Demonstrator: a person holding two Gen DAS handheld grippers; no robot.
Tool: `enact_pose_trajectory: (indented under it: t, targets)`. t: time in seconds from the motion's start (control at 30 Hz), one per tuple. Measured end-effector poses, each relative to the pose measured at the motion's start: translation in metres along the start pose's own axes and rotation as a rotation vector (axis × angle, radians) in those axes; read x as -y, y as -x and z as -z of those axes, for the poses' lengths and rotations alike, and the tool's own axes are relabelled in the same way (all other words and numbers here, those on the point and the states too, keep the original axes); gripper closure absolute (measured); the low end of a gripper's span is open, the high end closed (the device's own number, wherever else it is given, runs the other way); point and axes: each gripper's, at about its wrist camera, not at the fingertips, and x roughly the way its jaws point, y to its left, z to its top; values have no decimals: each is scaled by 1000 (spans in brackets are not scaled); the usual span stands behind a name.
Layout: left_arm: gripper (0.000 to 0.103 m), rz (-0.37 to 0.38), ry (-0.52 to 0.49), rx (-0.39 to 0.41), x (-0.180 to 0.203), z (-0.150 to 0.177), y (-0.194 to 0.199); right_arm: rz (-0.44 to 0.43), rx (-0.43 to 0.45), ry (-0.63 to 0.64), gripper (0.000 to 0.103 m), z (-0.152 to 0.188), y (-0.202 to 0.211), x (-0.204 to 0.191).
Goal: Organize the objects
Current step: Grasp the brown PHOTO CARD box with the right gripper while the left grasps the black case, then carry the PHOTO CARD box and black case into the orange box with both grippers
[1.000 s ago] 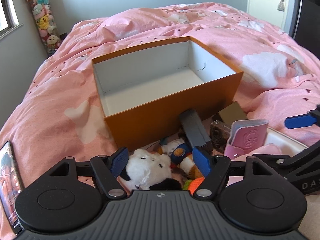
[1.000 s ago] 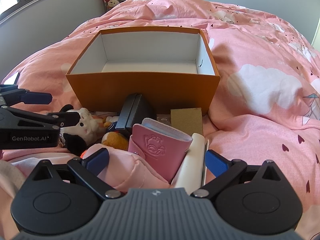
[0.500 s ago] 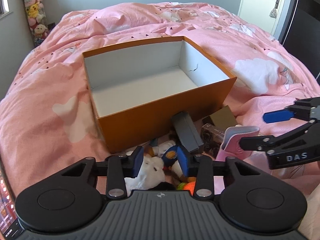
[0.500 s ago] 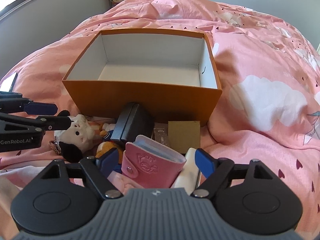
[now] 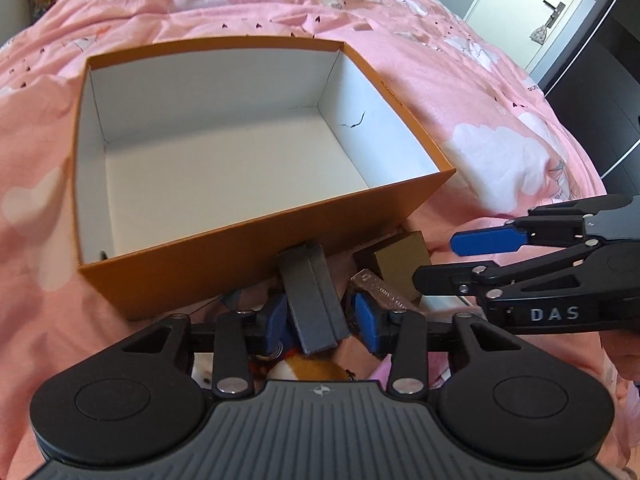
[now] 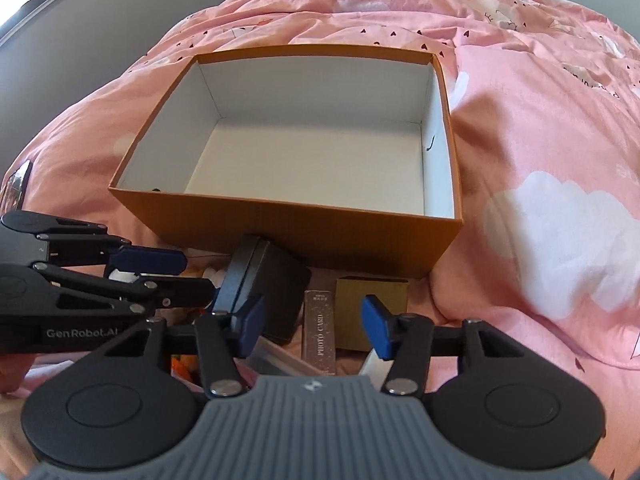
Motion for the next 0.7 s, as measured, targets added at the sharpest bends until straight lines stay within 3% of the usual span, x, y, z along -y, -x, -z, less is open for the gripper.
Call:
enact_pose_trajectory:
  t: [0.13, 0.27, 0.63, 0.7]
  targets:
    - [50, 15, 30, -58, -4, -7, -20, -51, -104, -46, 63, -10, -30, 17]
    - [50, 35, 81, -113, -12, -12, -36, -127, -192, -108, 65, -14, -54, 30]
    - [61, 52, 135, -174, -21, -16, -56, -151, -304, -70, 65, -14, -90, 25]
    - [61, 48, 128, -172, -19, -16, -56, -162, -312, -70, 70, -14, -94, 23]
